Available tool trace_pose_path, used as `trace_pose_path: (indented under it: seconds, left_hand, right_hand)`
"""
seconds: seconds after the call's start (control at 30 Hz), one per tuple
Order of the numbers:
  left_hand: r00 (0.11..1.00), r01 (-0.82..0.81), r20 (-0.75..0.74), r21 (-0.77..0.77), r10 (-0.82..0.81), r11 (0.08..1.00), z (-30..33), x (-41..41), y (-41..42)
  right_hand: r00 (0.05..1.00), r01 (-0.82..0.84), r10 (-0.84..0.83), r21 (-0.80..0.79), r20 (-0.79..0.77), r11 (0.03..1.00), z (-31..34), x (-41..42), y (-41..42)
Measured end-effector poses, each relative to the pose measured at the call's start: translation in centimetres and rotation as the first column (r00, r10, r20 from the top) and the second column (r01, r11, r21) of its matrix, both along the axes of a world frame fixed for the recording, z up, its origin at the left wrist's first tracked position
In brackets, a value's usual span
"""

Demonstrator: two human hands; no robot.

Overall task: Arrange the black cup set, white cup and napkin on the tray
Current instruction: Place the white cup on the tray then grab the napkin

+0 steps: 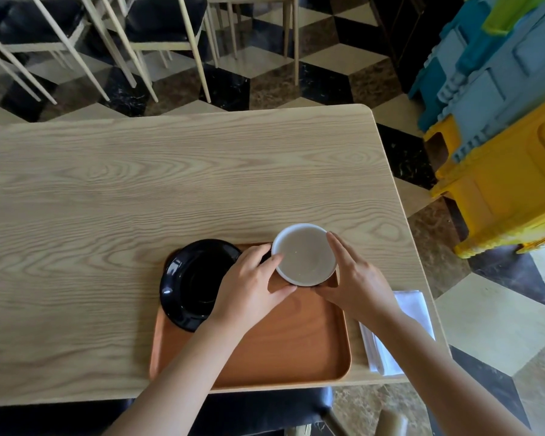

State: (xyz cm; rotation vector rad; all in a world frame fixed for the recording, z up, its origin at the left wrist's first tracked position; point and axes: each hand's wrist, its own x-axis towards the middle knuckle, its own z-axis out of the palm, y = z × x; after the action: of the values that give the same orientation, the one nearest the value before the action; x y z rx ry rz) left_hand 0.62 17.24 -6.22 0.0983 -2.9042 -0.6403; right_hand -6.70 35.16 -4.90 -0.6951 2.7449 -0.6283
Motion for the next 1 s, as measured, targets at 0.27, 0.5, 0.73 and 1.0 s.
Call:
trace_pose_path:
  seconds: [0.27,0.5,0.73,1.0]
  left_hand:
    - [0.999,-0.007,-0.033,-0.017,0.006,1.0,-0.4,0.3,0.1]
    - [0.997,-0.012,0.078,-0.111,0.021,0.994,1.0,0.6,1.1]
    - [0.995,0.062,-0.079,0.011,-0.061,0.998,1.9,3.7,6.4]
    - [0.936,0.296,0.204,-0.015,-0.286,0.955,-0.7,4.9,14.3]
  right_hand:
    - [0.998,-0.028,0.027,-0.028,-0.056,0.999,-0.5,0.3,0.1]
    - [0.986,-0.086,0.091,0.045,-0.137,0.995,0.3,1.1,0.1]
    - [0.968,0.013,-0.02,-0.029,-0.252,0.999,1.2,4.1,3.6]
    - [0.964,0.267,-0.26,0.187,-0.062,0.945,-1.9,6.8,11.8]
